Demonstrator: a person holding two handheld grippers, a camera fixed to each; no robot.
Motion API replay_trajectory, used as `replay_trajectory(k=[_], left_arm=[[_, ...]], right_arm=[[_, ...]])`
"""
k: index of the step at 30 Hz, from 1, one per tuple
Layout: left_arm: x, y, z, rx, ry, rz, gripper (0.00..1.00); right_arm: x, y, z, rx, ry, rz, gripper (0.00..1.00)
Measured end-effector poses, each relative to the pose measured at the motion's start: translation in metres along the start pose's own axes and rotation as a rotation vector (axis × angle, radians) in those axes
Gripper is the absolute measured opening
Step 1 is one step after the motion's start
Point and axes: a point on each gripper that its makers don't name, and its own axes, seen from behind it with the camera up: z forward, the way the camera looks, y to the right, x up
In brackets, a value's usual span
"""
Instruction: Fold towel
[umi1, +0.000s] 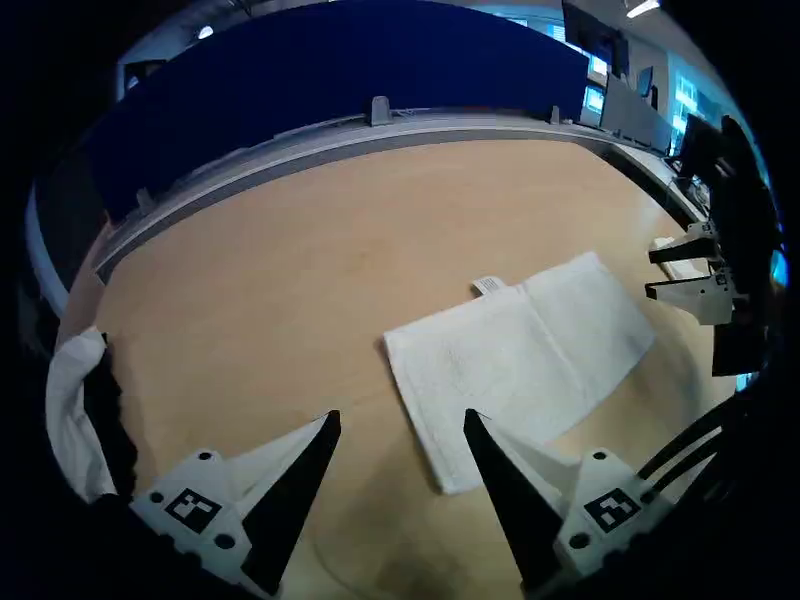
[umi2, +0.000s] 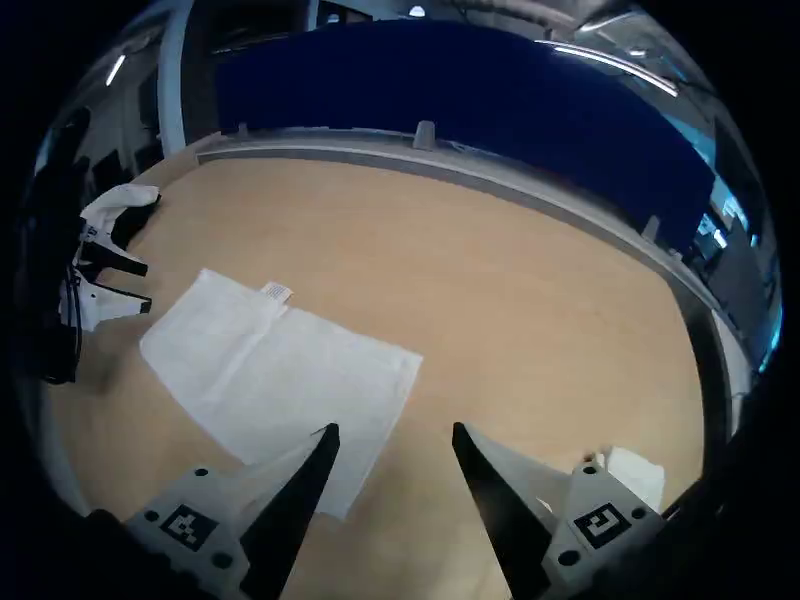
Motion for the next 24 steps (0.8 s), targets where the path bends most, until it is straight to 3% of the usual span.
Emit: replay_trajectory(k=[12, 24], left_arm=[[-0.028, 0.002, -0.023, 0.022, -0.008, -0.052, 0.91], [-0.046, -0.006, -0.054, 0.076, 0.003, -0.116, 0.92]], right_arm=[[-0.021, -0.004, -0.018, 0.014, -0.007, 0.01, 0.87], [-0.028, -0.019, -0.02, 0.111, -0.028, -0.126, 0.87]])
